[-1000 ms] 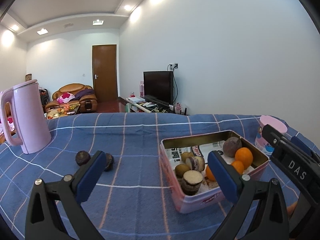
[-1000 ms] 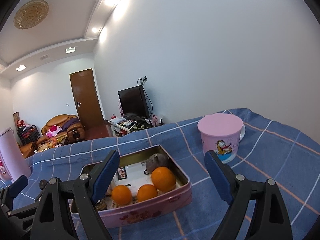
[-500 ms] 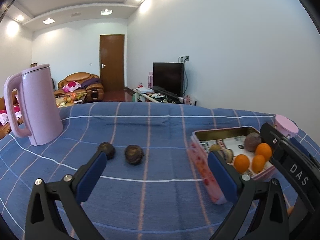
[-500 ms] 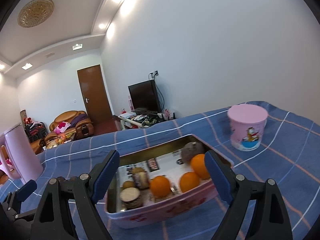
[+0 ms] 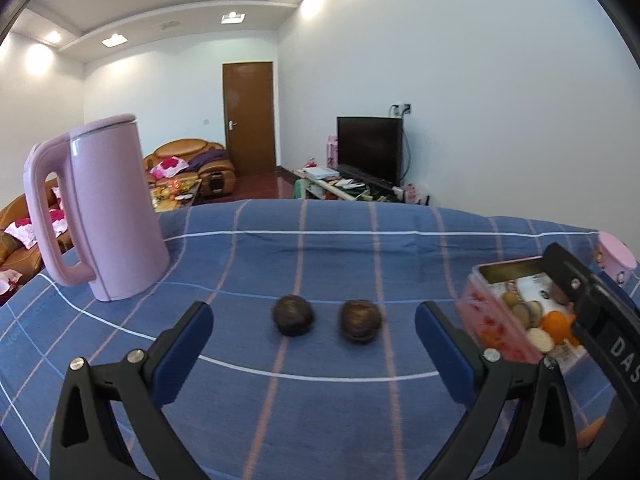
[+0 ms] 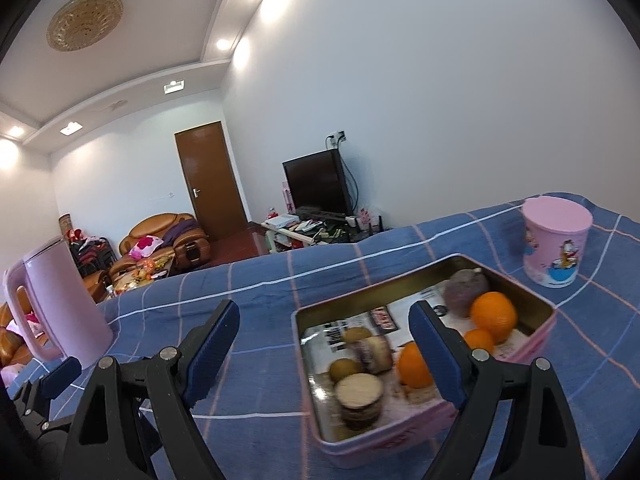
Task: Organize fruits
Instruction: 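Withdraw both grippers from the tin toward the two dark brown fruits, then grasp the larger dark brown fruit with the right gripper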
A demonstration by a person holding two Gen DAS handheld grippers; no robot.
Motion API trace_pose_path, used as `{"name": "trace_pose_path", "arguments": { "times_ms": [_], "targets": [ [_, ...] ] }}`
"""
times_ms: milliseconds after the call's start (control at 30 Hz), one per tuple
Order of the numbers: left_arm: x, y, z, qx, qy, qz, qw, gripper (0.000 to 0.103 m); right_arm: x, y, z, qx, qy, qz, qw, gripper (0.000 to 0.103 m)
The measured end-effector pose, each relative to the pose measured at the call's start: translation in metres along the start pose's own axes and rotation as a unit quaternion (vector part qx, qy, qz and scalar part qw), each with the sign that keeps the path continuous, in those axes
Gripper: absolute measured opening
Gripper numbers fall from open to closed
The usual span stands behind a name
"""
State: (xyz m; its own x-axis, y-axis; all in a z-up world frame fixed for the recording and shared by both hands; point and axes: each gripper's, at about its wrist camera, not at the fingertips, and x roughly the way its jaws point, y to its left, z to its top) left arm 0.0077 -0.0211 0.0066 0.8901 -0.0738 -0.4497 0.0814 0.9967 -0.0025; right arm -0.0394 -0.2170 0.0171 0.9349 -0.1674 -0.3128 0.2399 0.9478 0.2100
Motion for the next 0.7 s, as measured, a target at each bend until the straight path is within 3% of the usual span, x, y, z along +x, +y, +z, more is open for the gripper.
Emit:
{"name": "trace_pose_path", "arguments": {
  "times_ms": [267, 400, 500, 700],
  "targets": [
    [0.03, 0.051, 0.012, -0.013, 0.02, 0.052, 0.9983, 0.103, 0.024, 0.032, -0.002, -0.02, 0.032, 0.02, 0.999, 0.088],
    [0.049, 0.088, 0.015, -0.066, 0.052, 0.073, 0.9938, 0.103, 0.036, 0.053, -0.005, -0.053, 0.056, 0.031, 0.997, 0.088],
    [0.057, 0.106, 0.015, -0.106, 0.065, 0.072, 0.9896, 0.103, 0.055, 0.073, -0.01, -0.087, 0.096, 0.041, 0.991, 0.088],
    [0.069, 0.115, 0.015, -0.106, 0.088, 0.093, 0.9861, 0.103, 0.093, 0.101, -0.02, -0.103, 0.176, 0.076, 0.976, 0.088]
  ]
}}
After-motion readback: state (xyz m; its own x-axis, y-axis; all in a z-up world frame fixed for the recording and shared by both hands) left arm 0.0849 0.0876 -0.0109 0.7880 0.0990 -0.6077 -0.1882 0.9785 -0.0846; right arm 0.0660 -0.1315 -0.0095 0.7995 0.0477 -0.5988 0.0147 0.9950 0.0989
